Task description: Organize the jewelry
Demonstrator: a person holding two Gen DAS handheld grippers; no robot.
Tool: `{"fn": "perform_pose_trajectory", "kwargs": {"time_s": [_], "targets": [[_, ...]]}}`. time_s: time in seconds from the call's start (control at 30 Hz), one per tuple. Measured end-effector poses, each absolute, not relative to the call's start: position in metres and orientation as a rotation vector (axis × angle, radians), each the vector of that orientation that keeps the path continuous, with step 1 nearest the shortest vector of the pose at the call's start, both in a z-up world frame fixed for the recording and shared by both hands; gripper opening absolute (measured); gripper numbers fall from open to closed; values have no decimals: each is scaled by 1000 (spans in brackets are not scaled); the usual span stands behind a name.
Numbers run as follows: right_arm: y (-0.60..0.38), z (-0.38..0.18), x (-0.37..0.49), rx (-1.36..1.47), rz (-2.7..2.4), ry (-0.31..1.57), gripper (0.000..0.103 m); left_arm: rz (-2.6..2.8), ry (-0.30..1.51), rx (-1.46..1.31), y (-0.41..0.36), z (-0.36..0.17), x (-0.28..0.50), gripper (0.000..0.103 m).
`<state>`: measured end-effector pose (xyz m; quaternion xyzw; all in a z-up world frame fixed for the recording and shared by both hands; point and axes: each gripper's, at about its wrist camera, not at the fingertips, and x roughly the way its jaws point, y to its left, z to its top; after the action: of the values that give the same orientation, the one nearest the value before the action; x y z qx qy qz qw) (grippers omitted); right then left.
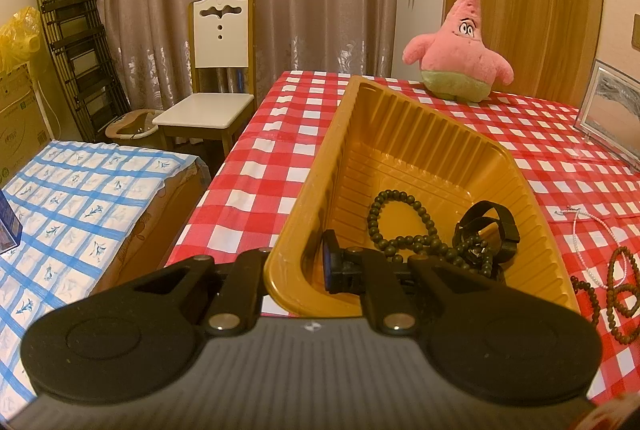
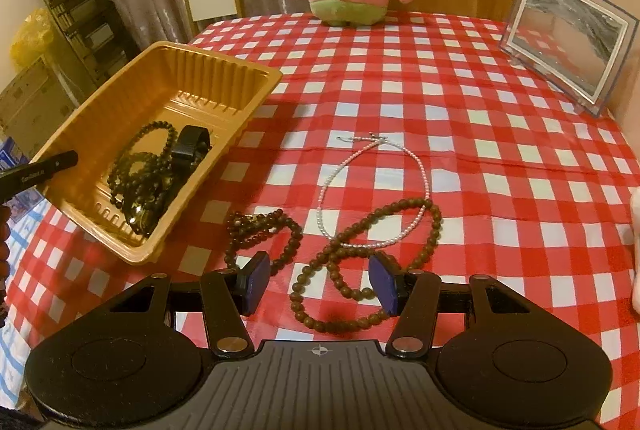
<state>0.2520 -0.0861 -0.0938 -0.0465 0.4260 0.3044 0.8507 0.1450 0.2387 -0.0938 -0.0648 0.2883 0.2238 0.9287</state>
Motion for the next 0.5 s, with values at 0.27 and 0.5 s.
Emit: {"fn": "perform_pose_trajectory", "kwargs": {"time_s": [0.27,0.5], "targets": [[-73,-101,256,-108,671,897,55,458,594,-136,239,-94,145,11],[-52,-109,261,-139,725,873,41,457,598,-144,240,-95,145,11]]}}
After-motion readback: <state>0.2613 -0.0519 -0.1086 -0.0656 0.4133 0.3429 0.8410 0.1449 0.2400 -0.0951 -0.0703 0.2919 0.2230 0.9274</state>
